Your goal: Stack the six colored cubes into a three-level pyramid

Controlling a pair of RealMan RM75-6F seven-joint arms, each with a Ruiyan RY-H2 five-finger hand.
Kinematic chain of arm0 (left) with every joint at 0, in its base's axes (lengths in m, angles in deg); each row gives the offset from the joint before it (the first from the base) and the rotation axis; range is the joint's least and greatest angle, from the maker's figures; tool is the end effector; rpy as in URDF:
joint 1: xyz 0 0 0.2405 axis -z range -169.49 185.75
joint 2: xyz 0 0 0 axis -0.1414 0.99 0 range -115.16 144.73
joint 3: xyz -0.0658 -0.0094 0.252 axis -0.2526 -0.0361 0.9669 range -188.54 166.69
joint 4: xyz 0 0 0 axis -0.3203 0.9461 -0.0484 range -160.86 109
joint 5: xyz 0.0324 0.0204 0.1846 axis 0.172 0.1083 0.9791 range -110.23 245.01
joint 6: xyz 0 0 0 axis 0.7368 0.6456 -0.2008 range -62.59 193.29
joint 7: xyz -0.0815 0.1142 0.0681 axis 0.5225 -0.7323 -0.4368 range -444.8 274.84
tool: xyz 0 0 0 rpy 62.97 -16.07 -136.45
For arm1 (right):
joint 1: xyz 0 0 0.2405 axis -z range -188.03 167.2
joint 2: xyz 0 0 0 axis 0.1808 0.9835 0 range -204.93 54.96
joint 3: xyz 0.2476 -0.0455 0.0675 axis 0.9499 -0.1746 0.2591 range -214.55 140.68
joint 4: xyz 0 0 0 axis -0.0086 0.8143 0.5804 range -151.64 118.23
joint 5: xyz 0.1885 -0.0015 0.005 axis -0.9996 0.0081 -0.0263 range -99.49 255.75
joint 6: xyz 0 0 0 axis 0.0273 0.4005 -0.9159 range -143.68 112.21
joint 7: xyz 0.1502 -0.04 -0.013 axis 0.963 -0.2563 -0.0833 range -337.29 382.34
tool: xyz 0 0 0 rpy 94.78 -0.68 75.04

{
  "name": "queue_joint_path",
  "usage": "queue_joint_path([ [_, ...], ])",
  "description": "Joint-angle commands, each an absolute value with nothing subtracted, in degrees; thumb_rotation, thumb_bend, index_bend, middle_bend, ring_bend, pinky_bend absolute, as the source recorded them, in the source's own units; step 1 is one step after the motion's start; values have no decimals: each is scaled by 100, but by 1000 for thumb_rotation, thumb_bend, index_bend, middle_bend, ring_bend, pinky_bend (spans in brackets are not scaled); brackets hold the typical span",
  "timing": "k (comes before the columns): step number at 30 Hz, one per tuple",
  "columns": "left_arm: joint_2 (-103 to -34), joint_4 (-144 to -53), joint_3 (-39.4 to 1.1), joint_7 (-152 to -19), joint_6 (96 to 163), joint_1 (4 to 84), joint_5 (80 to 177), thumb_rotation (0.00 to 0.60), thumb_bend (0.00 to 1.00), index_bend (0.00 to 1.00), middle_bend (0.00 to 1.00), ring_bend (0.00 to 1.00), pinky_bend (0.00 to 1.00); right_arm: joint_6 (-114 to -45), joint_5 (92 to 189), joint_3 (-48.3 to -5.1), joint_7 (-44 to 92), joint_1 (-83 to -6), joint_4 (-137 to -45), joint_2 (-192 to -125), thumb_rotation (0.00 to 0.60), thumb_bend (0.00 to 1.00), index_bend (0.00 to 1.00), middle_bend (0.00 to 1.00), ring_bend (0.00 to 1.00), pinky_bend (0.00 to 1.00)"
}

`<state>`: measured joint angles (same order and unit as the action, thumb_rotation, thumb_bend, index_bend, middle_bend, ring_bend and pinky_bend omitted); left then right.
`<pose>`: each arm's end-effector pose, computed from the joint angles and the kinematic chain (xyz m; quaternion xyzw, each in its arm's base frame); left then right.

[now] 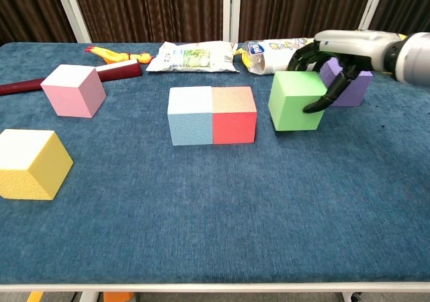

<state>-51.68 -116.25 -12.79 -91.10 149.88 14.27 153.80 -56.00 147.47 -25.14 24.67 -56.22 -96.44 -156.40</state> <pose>-0.3068 0.1954 0.1662 -0.6245 -0.3560 -0.3594 0.5951 -0.1602 -0.3839 0.0250 0.7455 -0.4472 0.3545 0.3443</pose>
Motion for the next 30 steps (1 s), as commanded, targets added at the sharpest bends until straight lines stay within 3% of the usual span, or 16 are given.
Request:
queue_joint_path([
  [1, -5179, -11601, -1282, -9085, 14978, 1434, 15378, 600, 0, 185, 88, 9, 106, -5576, 14699, -2502, 2419, -5692, -9592, -15757, 600, 99, 410, 393, 160, 213],
  [30, -5289, -11308, -1274, -8807, 14968, 1452, 15405, 600, 0, 185, 88, 9, 106, -5812, 13967, -2568, 1565, -5915, -9555, -16277, 600, 98, 377, 368, 158, 210],
])
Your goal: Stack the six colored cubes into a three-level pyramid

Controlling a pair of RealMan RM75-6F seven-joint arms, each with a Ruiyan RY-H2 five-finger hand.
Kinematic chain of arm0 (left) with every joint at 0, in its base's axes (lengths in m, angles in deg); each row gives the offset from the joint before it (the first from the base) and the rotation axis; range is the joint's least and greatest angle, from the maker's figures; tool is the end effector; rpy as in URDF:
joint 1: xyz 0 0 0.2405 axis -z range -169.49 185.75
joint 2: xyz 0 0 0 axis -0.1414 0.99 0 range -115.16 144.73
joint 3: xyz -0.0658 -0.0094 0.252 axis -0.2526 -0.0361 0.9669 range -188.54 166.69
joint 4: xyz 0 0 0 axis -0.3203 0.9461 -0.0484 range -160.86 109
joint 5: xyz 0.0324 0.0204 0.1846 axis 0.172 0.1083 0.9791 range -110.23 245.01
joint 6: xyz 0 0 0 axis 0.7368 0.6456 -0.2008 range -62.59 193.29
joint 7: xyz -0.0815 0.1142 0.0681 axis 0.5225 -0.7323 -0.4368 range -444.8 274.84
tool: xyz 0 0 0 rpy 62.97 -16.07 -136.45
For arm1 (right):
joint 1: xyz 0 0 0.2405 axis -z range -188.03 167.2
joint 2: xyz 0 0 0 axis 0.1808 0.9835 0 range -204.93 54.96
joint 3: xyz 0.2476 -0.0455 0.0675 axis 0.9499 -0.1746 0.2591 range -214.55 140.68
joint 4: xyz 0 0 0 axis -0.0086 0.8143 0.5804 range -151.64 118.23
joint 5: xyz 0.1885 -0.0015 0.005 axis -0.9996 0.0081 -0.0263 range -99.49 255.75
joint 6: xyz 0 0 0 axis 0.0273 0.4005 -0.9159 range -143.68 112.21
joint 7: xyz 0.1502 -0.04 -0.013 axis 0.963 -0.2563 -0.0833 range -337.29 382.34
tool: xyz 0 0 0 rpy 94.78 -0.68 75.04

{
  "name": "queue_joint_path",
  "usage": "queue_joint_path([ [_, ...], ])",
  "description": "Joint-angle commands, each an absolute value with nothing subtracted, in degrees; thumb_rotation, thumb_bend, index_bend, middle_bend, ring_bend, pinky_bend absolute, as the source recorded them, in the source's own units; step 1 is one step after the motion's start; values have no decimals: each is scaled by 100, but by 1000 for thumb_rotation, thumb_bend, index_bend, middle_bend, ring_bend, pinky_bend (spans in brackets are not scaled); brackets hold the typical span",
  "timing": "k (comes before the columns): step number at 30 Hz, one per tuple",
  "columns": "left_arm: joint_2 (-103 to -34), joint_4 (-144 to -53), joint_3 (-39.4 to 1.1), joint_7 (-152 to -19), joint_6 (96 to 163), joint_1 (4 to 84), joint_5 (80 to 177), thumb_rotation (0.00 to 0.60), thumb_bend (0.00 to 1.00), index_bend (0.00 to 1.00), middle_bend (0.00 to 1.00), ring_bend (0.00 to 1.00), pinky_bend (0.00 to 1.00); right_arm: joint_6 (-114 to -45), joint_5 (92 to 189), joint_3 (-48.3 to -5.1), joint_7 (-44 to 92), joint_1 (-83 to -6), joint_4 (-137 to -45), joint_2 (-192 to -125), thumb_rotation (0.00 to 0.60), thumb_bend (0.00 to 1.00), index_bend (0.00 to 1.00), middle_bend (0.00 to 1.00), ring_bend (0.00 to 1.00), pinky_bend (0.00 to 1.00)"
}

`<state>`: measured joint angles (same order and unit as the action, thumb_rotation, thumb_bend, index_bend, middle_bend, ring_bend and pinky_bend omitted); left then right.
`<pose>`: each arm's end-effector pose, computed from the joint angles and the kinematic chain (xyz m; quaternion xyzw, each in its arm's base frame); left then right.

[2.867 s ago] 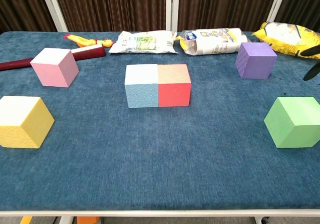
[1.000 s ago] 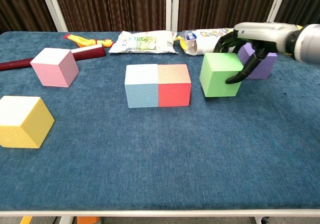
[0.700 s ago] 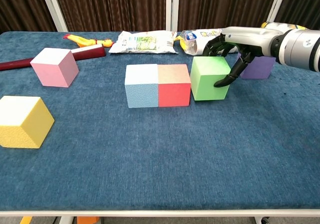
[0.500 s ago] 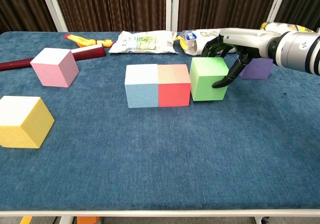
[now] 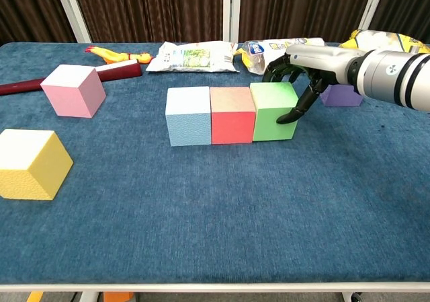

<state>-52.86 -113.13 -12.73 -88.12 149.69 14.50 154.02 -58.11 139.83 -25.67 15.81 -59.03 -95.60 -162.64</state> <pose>-0.3141 0.1973 0.1635 -0.6224 -0.3610 -0.3652 0.5907 -0.1400 -0.3812 -0.0091 0.7492 -0.4433 0.3502 0.3457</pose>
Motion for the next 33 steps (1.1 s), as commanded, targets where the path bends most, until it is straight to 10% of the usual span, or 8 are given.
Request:
queue_joint_path([
  [1, -5292, -11304, -1273, -8802, 14972, 1450, 15407, 600, 0, 185, 88, 9, 106, -5816, 13957, -2567, 1549, -5924, -9552, -16289, 600, 98, 376, 368, 158, 210],
  [33, -5331, -11231, -1264, -8753, 14947, 1478, 15431, 600, 0, 185, 88, 9, 106, -5811, 13842, -2674, 1406, -5972, -9763, -16258, 600, 96, 173, 281, 94, 177],
])
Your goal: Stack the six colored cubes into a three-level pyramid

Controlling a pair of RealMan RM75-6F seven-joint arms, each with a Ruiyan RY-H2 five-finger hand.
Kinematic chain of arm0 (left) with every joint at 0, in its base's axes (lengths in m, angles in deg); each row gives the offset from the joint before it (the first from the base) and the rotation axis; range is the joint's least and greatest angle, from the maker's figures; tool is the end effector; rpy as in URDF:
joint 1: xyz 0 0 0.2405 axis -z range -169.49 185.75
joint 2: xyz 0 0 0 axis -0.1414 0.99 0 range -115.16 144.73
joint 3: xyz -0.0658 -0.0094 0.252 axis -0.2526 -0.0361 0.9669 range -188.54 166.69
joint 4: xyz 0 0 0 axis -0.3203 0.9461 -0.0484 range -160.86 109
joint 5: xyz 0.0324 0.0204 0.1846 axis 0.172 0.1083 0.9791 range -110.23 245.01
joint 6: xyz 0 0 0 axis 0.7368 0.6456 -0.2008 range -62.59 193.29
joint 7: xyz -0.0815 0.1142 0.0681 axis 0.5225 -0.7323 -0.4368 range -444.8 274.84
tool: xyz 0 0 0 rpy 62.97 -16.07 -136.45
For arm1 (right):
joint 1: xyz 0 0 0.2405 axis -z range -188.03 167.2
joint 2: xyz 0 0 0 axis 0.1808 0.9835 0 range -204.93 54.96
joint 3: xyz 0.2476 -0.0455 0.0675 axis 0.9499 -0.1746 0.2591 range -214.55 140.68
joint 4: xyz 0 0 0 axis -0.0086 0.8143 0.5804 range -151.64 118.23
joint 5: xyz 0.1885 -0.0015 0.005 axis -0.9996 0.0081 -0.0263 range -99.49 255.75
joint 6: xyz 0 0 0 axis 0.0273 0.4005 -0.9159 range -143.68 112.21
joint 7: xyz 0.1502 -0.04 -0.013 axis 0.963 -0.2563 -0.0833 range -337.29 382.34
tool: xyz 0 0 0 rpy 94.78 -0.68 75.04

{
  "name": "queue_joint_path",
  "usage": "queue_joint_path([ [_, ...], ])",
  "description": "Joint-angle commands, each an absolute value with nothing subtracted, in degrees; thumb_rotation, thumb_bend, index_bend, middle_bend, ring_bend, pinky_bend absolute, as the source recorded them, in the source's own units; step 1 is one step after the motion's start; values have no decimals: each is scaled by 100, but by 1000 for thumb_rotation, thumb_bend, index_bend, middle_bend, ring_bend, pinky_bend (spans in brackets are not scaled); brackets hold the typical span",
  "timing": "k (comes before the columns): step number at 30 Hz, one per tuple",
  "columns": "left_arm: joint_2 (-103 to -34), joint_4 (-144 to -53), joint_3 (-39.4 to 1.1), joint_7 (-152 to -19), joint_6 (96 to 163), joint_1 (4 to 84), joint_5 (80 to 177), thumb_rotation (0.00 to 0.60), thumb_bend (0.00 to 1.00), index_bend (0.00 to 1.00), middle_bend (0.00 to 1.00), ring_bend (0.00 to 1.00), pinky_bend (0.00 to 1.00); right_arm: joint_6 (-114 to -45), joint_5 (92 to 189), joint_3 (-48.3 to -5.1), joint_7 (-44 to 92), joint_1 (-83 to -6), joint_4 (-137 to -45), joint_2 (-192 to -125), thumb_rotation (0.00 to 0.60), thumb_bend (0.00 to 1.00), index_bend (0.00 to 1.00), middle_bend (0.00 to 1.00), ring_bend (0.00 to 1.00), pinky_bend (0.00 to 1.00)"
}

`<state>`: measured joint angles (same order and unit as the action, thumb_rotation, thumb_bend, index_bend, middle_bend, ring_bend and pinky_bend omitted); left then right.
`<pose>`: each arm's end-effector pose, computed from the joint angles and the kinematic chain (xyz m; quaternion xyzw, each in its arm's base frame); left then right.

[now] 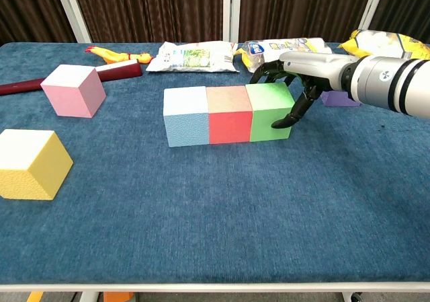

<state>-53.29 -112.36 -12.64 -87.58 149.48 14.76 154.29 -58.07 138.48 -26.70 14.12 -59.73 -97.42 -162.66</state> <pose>-0.3147 0.1986 0.1612 -0.6248 -0.3611 -0.3667 0.5871 -0.1349 -0.3741 -0.0153 0.7585 -0.4427 0.3413 0.3351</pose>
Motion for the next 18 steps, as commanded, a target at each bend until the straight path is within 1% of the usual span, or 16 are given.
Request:
queue_joint_path([
  [1, -5334, -11225, -1265, -8748, 14948, 1479, 15431, 600, 0, 185, 88, 9, 106, -5818, 13838, -2679, 1395, -5971, -9779, -16251, 600, 96, 172, 281, 94, 177],
  [7, -5344, -11206, -1263, -8733, 14945, 1482, 15431, 600, 0, 185, 88, 9, 106, -5824, 13778, -2658, 1375, -5995, -9771, -16268, 600, 96, 161, 281, 94, 177],
  [10, -5344, -11206, -1259, -8727, 14942, 1477, 15423, 600, 0, 185, 88, 9, 106, -5816, 13770, -2647, 1381, -6015, -9750, -16288, 600, 96, 138, 271, 94, 178],
  [12, -5342, -11201, -1261, -8728, 14932, 1483, 15421, 600, 0, 185, 88, 9, 106, -5834, 13793, -2638, 1425, -5997, -9804, -16255, 600, 96, 84, 230, 77, 172],
  [15, -5297, -11202, -1259, -8743, 14863, 1543, 15464, 600, 0, 185, 88, 9, 106, -5985, 13939, -2653, 1549, -5857, -10082, -15997, 600, 96, 3, 128, 19, 140],
  [18, -5258, -11204, -1268, -8715, 14784, 1648, 15563, 600, 0, 185, 88, 9, 106, -6223, 14135, -2654, 1672, -5667, -10458, -15597, 600, 97, 0, 80, 0, 115],
])
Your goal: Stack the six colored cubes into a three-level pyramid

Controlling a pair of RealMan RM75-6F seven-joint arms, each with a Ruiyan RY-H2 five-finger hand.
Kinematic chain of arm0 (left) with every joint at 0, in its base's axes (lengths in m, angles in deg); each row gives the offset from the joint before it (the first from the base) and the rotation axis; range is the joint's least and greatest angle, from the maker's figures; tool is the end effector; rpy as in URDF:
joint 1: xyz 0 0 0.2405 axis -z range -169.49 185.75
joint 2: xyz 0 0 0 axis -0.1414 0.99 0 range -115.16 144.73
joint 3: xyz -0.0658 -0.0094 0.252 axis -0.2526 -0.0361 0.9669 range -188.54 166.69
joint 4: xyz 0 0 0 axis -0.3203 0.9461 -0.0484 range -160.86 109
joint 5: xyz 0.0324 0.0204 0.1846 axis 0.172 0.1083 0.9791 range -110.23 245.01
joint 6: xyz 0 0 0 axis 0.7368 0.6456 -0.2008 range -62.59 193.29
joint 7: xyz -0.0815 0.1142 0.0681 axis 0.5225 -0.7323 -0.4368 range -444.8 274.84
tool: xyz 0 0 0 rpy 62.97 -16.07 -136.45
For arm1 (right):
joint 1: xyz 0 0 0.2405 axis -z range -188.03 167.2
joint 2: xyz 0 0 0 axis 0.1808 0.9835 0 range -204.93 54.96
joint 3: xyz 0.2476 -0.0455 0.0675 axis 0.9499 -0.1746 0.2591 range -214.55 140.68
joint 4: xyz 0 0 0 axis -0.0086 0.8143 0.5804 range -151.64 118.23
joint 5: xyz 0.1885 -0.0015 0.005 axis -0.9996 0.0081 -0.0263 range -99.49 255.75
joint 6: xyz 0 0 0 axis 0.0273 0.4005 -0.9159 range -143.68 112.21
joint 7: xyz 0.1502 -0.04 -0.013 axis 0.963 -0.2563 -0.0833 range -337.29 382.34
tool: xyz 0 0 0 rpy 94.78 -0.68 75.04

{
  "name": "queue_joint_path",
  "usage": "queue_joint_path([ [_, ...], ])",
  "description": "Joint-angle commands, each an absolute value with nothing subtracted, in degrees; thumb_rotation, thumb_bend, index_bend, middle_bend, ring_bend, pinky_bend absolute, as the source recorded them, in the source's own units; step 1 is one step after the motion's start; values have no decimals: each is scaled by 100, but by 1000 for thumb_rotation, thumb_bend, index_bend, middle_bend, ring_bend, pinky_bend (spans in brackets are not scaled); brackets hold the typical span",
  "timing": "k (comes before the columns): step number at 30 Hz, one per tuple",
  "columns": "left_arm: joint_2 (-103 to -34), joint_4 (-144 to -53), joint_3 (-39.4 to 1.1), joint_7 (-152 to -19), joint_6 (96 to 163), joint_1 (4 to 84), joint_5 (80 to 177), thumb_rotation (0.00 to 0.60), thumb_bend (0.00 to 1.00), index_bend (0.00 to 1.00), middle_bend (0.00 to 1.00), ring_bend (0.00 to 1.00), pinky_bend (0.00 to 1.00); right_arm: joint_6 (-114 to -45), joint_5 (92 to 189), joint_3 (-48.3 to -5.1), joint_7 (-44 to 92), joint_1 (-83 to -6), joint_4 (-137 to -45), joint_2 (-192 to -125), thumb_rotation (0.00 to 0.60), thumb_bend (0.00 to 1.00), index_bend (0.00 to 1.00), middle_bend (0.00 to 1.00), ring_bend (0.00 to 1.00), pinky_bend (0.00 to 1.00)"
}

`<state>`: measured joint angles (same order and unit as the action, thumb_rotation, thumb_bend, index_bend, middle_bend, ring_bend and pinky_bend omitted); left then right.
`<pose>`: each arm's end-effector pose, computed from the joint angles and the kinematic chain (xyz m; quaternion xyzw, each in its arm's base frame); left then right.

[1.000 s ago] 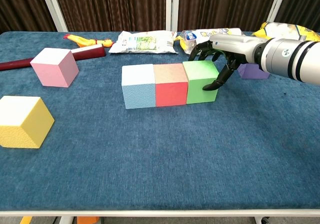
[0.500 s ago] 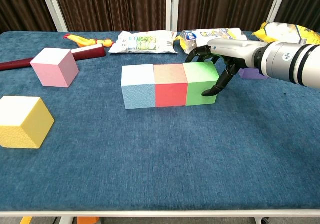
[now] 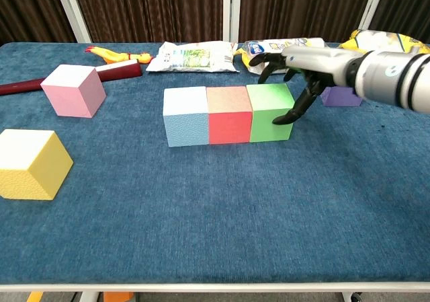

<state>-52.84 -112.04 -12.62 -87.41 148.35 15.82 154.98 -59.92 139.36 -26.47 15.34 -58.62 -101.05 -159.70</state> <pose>-0.3123 0.2043 0.1608 -0.6370 -0.3550 -0.3648 0.5789 -0.1343 -0.3707 0.0016 0.7490 -0.4454 0.3579 0.3355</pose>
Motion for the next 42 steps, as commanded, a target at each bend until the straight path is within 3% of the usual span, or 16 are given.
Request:
queue_joint_path([
  [1, -5240, -11200, -1267, -8645, 14711, 1717, 15616, 600, 0, 185, 88, 9, 106, -6334, 14220, -2639, 1752, -5573, -10659, -15377, 600, 97, 0, 77, 0, 111],
  [7, -5179, -11140, -1184, -8129, 14009, 2216, 15874, 600, 0, 185, 88, 9, 106, -7027, 14636, -2596, 2010, -5052, -11432, -14373, 600, 96, 0, 84, 0, 102],
  [13, -5377, -11057, -1123, -7734, 13450, 2569, 15881, 600, 0, 186, 100, 9, 107, -7259, 14688, -2697, 2052, -4732, -11597, -13904, 600, 97, 0, 92, 0, 101],
  [22, -5781, -10944, -1075, -7767, 12779, 2996, 15775, 600, 0, 192, 146, 90, 199, -7200, 14827, -2804, 2283, -4586, -11464, -13870, 600, 98, 0, 98, 0, 101],
  [42, -5102, -12269, -851, -8288, 12565, 2912, 15179, 600, 0, 155, 138, 90, 199, -7180, 15057, -2788, 2605, -4486, -11275, -13927, 600, 99, 0, 98, 0, 101],
])
